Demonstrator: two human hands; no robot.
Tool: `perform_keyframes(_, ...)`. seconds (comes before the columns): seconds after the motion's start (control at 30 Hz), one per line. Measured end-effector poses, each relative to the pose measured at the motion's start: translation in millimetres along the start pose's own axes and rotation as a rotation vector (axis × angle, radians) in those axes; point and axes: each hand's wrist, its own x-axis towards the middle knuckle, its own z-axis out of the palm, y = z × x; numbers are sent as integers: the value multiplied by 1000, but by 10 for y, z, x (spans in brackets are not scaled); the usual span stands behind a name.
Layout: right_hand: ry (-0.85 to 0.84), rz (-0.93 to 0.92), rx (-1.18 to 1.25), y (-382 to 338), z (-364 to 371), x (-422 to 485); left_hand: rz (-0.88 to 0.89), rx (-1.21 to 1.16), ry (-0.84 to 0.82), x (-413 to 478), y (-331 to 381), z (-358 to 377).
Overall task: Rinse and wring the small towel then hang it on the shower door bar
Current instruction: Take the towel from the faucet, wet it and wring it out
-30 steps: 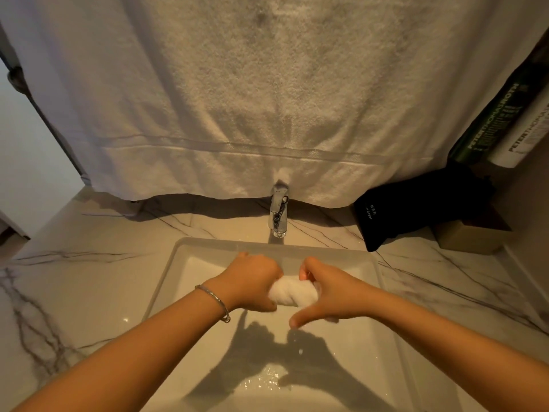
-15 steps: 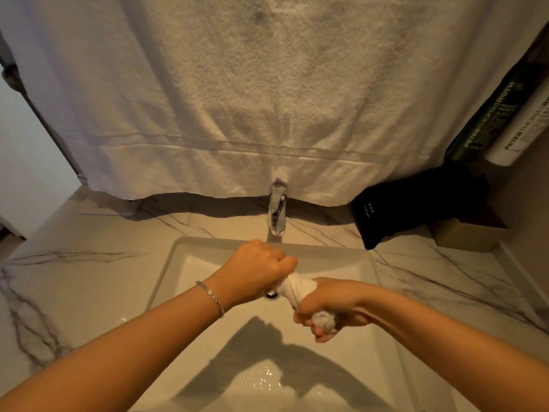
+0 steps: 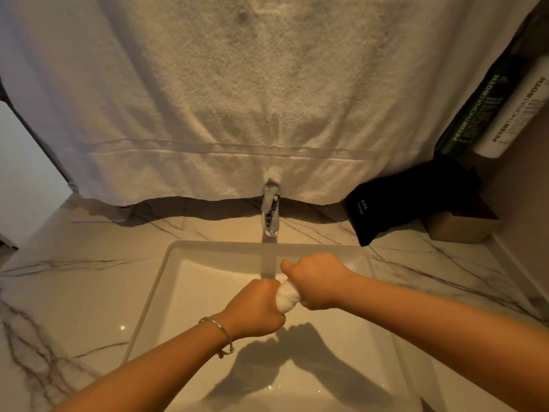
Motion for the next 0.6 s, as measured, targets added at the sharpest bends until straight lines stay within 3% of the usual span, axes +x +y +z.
perform_keyframes(0.2,81,-99,-50,8,-67,27,-86,-363,-58,-70,75,-47)
perform_keyframes(0.27,91,-103,-44,-7,-60,9,-88,-371,-104,-107,94,-83)
perform_keyframes(0.5,111,-4,140,27,-114,-184,82,-48,-278,-86,142,-465)
perform_keyframes(0.6,-84,45,561,87,-247,-312,180,337,-91,-43,155,-563)
